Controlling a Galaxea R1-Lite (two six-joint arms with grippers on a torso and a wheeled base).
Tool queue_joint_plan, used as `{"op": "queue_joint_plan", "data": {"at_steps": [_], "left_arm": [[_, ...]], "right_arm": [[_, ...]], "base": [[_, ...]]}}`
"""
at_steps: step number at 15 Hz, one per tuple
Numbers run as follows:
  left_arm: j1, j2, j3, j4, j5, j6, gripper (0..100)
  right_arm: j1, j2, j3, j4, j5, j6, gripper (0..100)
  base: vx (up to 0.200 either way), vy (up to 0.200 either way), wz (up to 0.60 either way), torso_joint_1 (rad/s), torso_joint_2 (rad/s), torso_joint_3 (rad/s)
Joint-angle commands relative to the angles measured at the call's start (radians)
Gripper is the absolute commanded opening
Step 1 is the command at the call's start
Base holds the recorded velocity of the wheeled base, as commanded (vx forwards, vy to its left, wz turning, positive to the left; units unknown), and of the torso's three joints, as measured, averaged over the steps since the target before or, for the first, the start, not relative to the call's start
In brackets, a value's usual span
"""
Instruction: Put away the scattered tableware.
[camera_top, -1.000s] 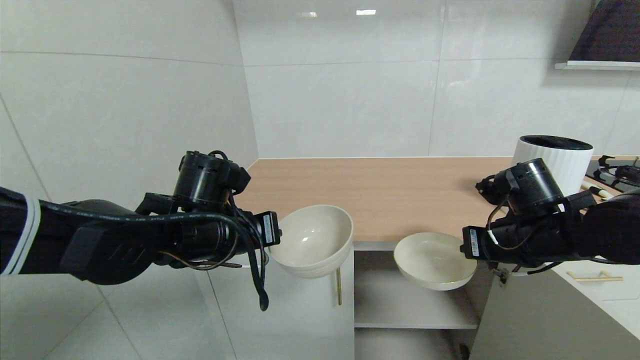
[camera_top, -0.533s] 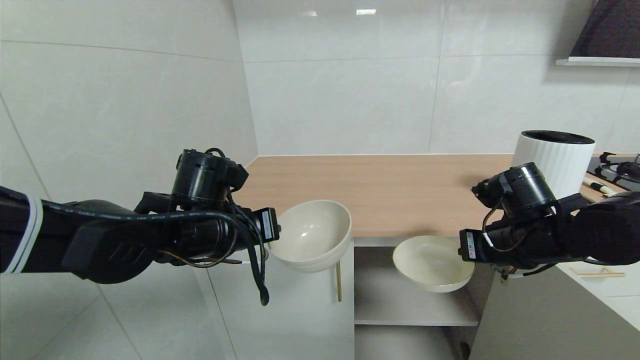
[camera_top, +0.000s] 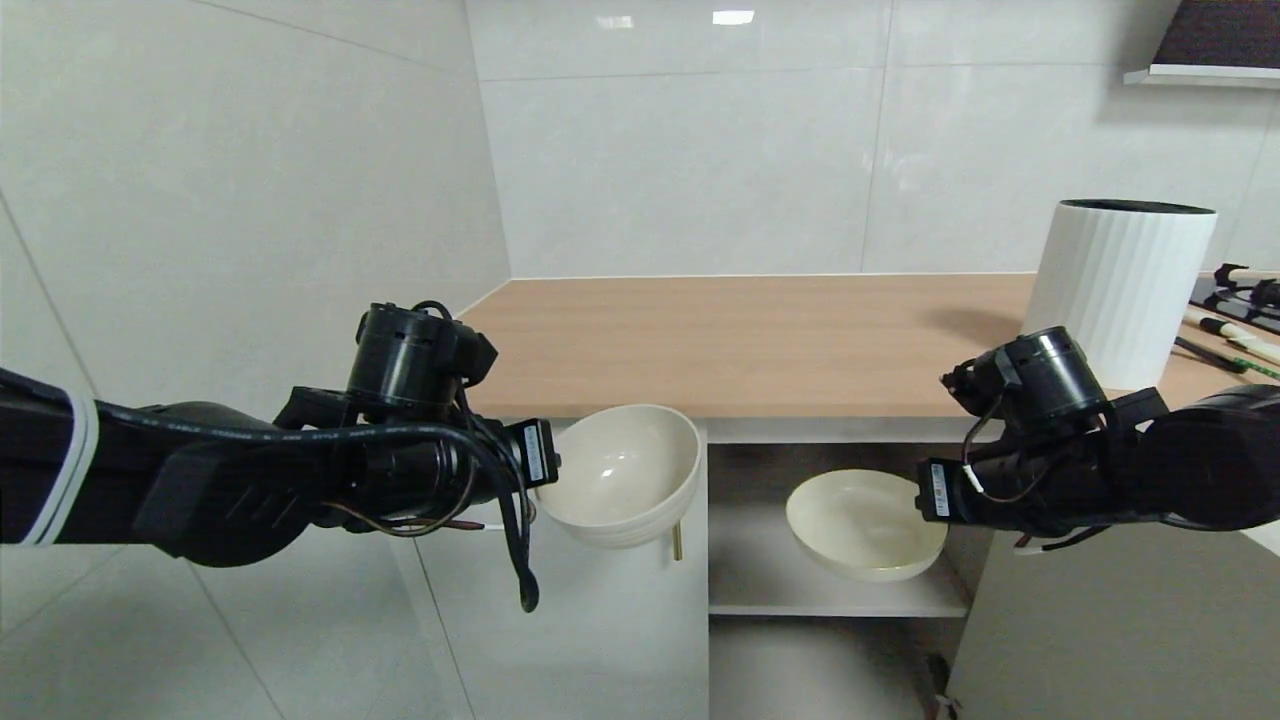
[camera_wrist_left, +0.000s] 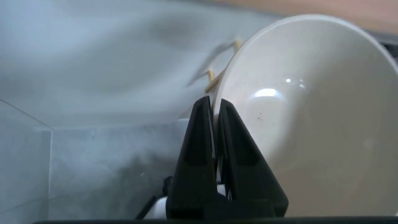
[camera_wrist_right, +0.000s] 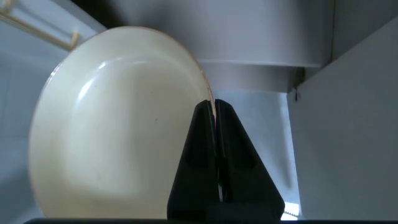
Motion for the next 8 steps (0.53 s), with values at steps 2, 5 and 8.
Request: {"op": "queue_joint_plan", "data": {"at_steps": [2,5,8], "left_arm": [[0.001,0.004,0.000,0.000,0.000,-0.001,0],[0.001,0.004,0.000,0.000,0.000,-0.001,0],[0.001,0.004,0.000,0.000,-0.002,-0.001,0]], "right_arm": [[-0.005,0.007,0.002,-0.003,0.000,0.000,0],[-0.005,0.007,0.002,-0.003,0.000,0.000,0],[-0.005,0.013,0.003,-0.005,0.000,0.000,0]], "base": [[0.000,0.000,0.00,-0.173,0.47,0.295],[0.000,0.000,0.00,-0.155,0.46,0.303],[0.000,0.000,0.00,-0.113,0.43,0.297]]}}
